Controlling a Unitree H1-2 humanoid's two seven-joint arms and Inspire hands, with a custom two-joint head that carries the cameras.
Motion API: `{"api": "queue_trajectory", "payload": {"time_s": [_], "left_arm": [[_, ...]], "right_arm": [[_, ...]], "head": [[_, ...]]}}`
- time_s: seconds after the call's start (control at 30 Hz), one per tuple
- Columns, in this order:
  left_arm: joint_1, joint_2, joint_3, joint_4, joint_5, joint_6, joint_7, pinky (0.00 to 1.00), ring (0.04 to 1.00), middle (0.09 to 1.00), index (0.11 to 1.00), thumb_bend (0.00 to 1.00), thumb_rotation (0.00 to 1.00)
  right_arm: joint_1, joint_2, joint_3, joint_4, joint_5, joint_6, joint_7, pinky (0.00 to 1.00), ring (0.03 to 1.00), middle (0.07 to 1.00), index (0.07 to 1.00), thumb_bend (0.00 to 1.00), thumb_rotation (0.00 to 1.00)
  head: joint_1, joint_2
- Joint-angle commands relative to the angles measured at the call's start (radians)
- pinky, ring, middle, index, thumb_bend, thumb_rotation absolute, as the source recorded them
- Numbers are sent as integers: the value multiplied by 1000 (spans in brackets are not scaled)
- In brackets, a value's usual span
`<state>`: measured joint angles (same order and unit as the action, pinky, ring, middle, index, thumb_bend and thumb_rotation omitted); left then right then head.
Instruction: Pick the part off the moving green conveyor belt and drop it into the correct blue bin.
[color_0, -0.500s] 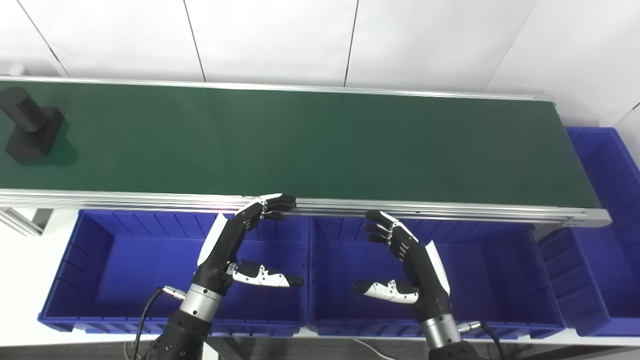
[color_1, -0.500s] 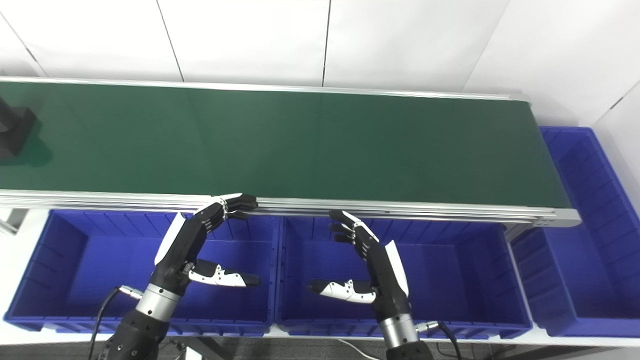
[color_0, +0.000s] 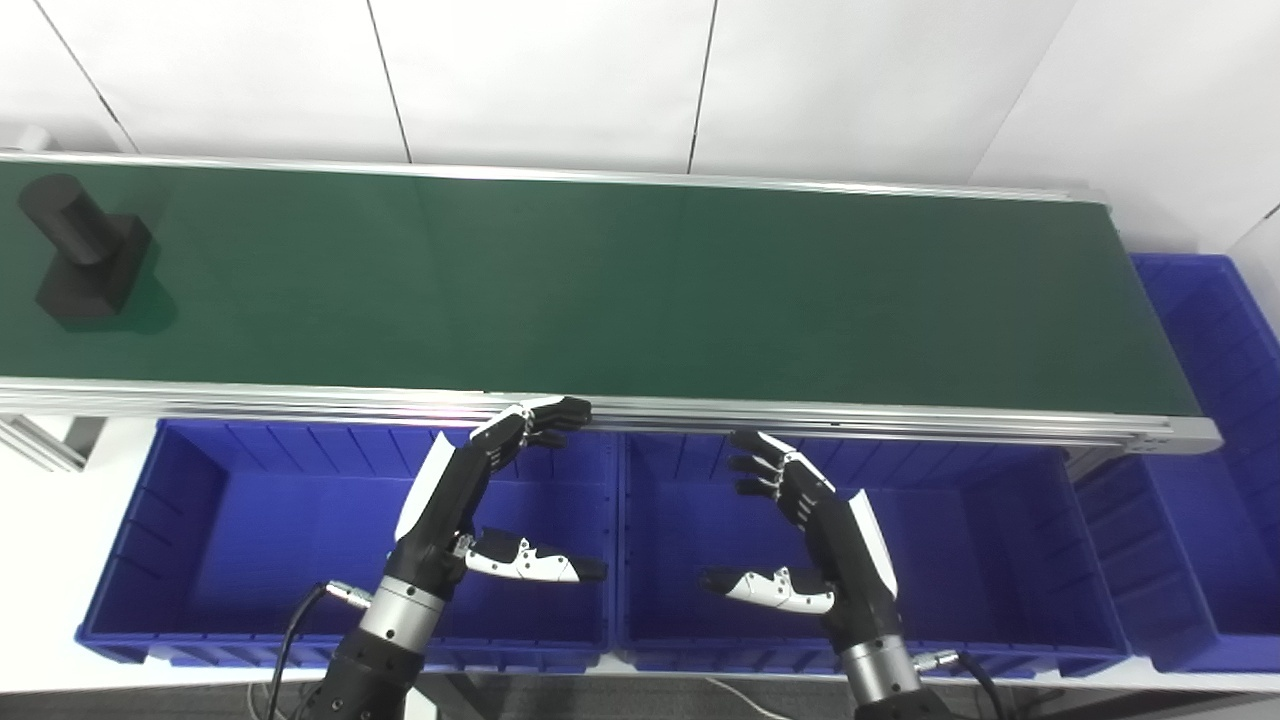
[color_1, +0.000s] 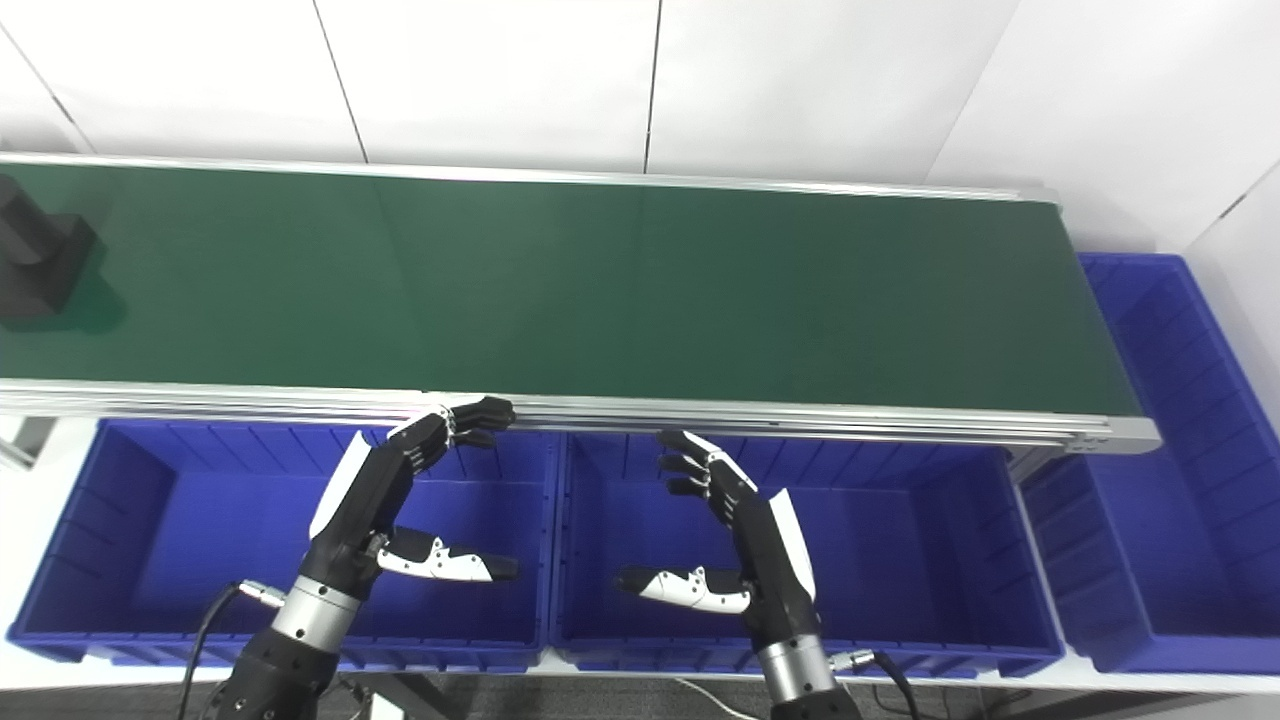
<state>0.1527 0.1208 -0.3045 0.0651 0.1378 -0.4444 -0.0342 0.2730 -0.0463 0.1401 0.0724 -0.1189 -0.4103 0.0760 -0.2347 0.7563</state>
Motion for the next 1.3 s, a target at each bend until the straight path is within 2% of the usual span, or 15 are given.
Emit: {"api": "queue_trajectory", "payload": {"time_s": [0.0,0.87,1.03,1.23,1.27], "left_arm": [[-6,-1,1,-12,3,-25,10,695,744,745,738,971,108],[-10,3,-10,-1,11,-25,28,688,737,744,736,965,98],[-16,3,-21,16,23,-25,48,678,728,740,734,966,107],[-30,9,-54,46,49,-26,99,648,715,732,718,968,117],[-33,9,-62,56,54,-26,111,647,715,732,716,967,118]], "right_arm": [[-2,-2,5,-19,7,-58,-9,726,796,847,804,1000,332],[-7,-17,22,-8,8,-58,-35,720,794,846,803,1000,327],[-14,-17,22,-32,11,-58,-44,713,785,840,802,1000,361],[-38,-5,17,-124,77,-55,-30,711,745,804,786,993,283],[-43,-7,16,-132,87,-55,-26,711,746,804,788,990,283]], "head": [[1,1],[9,-5],[30,-22],[57,-55],[71,-73]]}}
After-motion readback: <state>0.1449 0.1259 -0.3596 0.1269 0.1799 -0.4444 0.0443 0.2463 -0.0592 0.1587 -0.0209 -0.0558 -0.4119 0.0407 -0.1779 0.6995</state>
